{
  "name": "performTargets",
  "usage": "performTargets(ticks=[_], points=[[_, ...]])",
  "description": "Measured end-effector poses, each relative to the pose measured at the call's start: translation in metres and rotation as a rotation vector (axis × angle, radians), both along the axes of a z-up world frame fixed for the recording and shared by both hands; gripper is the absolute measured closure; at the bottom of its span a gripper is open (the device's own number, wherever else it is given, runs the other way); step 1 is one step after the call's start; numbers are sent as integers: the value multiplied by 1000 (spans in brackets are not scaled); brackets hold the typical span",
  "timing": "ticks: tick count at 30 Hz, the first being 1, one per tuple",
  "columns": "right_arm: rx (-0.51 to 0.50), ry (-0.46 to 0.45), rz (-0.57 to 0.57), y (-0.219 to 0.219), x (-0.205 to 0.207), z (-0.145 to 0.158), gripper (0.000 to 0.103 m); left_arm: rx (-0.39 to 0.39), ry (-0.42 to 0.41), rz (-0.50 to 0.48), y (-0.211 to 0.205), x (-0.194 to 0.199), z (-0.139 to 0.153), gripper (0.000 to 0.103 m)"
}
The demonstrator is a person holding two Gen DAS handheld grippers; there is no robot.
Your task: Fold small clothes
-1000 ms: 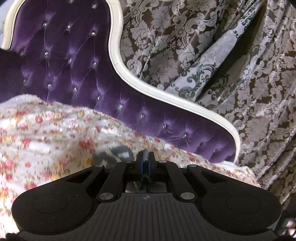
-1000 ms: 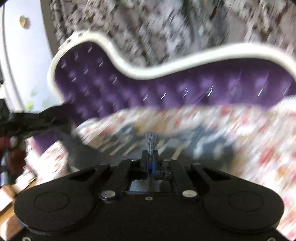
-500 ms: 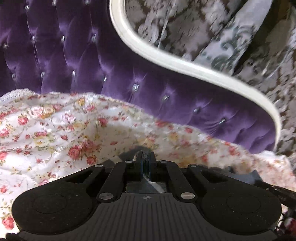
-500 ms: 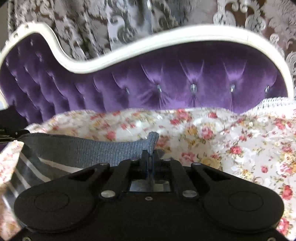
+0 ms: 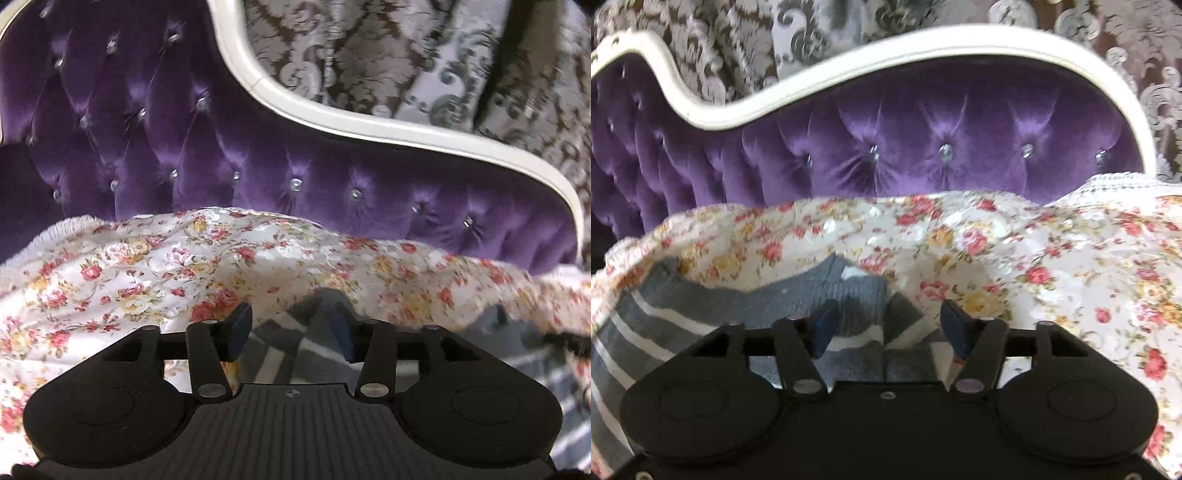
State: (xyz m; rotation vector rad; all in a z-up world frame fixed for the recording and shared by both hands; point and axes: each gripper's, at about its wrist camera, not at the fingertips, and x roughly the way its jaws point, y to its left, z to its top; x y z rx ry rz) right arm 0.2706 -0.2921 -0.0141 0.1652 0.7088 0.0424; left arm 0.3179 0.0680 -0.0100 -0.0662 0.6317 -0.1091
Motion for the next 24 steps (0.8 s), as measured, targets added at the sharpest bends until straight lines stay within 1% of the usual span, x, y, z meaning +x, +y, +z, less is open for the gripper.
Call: performTargets(ticks=[2, 3, 4, 5, 7, 9, 12, 15, 18, 22, 24], points=[[22, -26, -5, 0, -10, 11, 32, 22, 1, -22, -5, -10, 1, 47], [33, -39, -2, 1, -16, 16, 23, 28, 0, -39, -8, -16, 1, 43], [44, -45, 4, 3, -22, 21, 16, 34, 0, -55, -12, -20, 0, 41], [52, -43, 13, 6, -29, 25, 14, 41, 2, -67, -15, -26, 0, 38], [54, -30, 33, 13, -39, 29, 6, 52, 6, -90, -22, -37, -2, 32], [46, -23, 57, 21, -50, 30, 1, 64, 18, -111, -27, -46, -5, 16], [9, -11, 79, 34, -65, 31, 0, 94, 19, -121, -35, -59, -8, 1], [-6, 38, 108, 44, -76, 29, 0, 113, 17, -122, -38, -69, -11, 1], [-19, 63, 119, 51, -87, 22, 0, 122, 44, -119, -39, -72, -20, 1], [-56, 106, 125, 54, -92, 5, 0, 178, 118, -104, -36, -69, -43, 1], [-78, 154, 125, 51, -91, -4, 0, 203, 161, -96, -32, -66, -57, 0]])
